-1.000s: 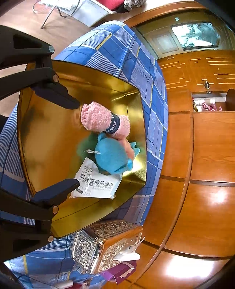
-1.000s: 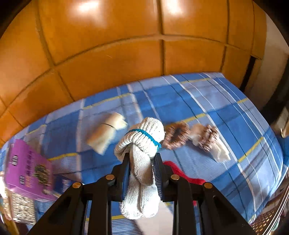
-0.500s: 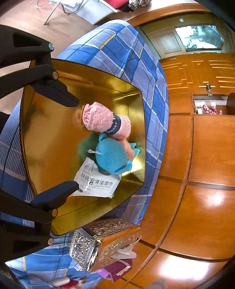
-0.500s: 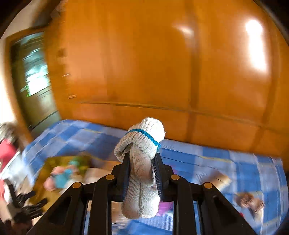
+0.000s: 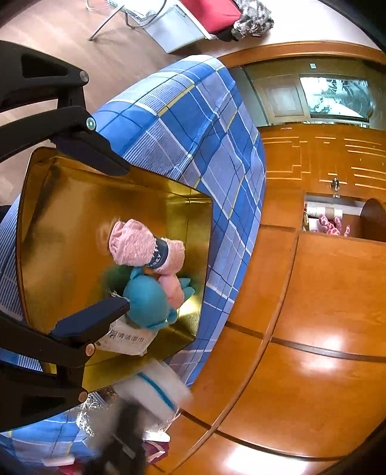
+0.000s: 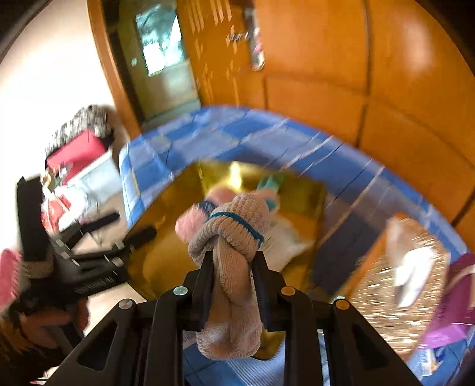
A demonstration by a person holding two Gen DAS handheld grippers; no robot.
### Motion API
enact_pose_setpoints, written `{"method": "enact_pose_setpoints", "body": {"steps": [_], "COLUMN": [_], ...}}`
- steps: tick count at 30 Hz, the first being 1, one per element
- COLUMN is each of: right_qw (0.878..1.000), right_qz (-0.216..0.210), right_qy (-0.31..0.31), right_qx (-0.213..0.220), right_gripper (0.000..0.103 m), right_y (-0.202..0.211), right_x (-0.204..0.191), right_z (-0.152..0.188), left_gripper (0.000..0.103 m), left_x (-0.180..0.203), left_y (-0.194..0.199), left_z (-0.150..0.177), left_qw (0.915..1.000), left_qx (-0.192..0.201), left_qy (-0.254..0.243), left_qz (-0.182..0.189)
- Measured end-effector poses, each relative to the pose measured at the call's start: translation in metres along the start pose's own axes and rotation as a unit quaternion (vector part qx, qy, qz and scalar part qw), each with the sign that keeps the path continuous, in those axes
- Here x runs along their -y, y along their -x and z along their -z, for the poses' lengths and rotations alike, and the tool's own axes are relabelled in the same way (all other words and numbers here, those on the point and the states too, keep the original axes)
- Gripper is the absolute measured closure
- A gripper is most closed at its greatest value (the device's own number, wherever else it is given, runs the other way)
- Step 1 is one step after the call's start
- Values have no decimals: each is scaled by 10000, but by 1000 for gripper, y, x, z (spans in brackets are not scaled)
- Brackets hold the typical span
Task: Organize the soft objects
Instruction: 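Carry the white knit gloves to the gold tray and open the right gripper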
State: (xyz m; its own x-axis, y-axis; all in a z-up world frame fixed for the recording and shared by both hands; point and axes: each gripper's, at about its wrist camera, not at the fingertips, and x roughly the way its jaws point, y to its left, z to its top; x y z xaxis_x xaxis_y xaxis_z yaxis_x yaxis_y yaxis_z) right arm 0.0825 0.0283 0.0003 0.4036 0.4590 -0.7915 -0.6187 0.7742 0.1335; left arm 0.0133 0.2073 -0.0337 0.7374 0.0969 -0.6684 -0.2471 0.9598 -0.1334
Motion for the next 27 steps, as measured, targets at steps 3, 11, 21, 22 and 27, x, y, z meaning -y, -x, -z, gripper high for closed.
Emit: {"method": "enact_pose_setpoints", "body": {"steps": [3,11,21,22,27], "right_qw": [9992,9977,9997,9997,9971], "right_qz": [34,-16,121,113,398], "right_qy": [93,-104,10,-26,-549], "right_qx": [-377,-670,-231,-220,-354], "right_gripper": [77,54,46,46,46], "right_y": [-31,-48,17,26,60], "right_x": [-4,4,13,18,63], "right_z": [11,29,55,64,112], "left_gripper": [19,19,19,19,19], "left_x": [-1,6,13,14,22], "left_y": [-2,-4,-3,-3,-2], "left_z": [0,4,5,6,9], "left_qw": [10000,9999,9997,9996,9993], "left_qx": [-25,-59,-70,-76,-113], "left_qy": [6,-104,-236,-235,-302], "left_qz": [12,28,79,98,196]}}
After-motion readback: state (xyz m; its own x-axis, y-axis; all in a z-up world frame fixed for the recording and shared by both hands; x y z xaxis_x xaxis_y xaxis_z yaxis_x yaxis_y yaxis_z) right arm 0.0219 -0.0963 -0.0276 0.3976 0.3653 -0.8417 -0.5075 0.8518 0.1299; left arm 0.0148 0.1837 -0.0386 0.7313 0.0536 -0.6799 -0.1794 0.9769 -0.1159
